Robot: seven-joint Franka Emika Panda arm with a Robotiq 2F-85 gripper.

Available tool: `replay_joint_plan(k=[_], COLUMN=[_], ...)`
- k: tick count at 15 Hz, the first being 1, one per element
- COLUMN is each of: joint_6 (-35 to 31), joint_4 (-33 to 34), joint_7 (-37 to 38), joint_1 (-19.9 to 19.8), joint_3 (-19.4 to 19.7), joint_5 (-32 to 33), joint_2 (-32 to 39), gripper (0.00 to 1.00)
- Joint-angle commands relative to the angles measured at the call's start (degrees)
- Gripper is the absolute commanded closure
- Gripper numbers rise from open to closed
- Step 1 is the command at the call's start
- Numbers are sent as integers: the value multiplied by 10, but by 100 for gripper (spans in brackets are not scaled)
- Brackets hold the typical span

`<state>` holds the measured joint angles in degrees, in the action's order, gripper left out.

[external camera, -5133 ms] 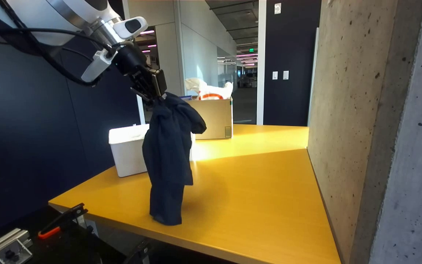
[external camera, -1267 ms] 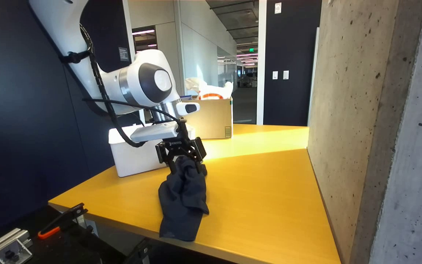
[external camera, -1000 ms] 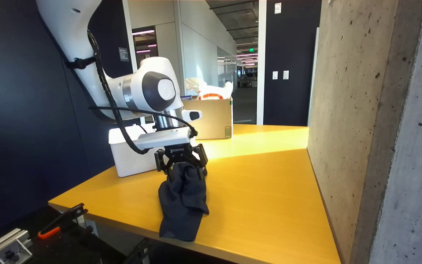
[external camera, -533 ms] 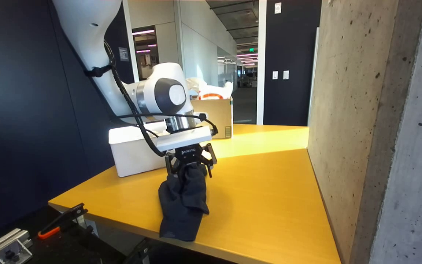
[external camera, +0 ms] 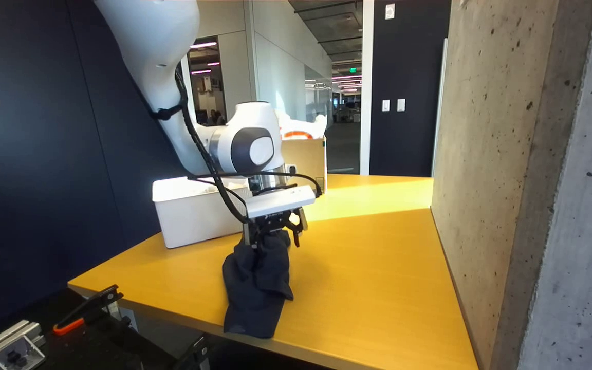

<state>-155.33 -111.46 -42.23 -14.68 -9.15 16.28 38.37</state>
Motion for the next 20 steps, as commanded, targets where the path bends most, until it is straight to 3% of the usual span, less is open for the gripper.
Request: replay_joint_plan(k=[1,4,8,11,20], joint_6=[9,7,-22,-36,-89], joint_4=[52,64,26,1,-111], joint_7=[-85,-123,-166,-210,-238], joint_1=[-27,-33,-48,-81,-143], joint_3=[-32,-42,-61,-88,-114], joint_5=[-49,-73,-94,-122,-157], joint_2=[51,74,67,69,2], gripper=[0,0,0,0,0])
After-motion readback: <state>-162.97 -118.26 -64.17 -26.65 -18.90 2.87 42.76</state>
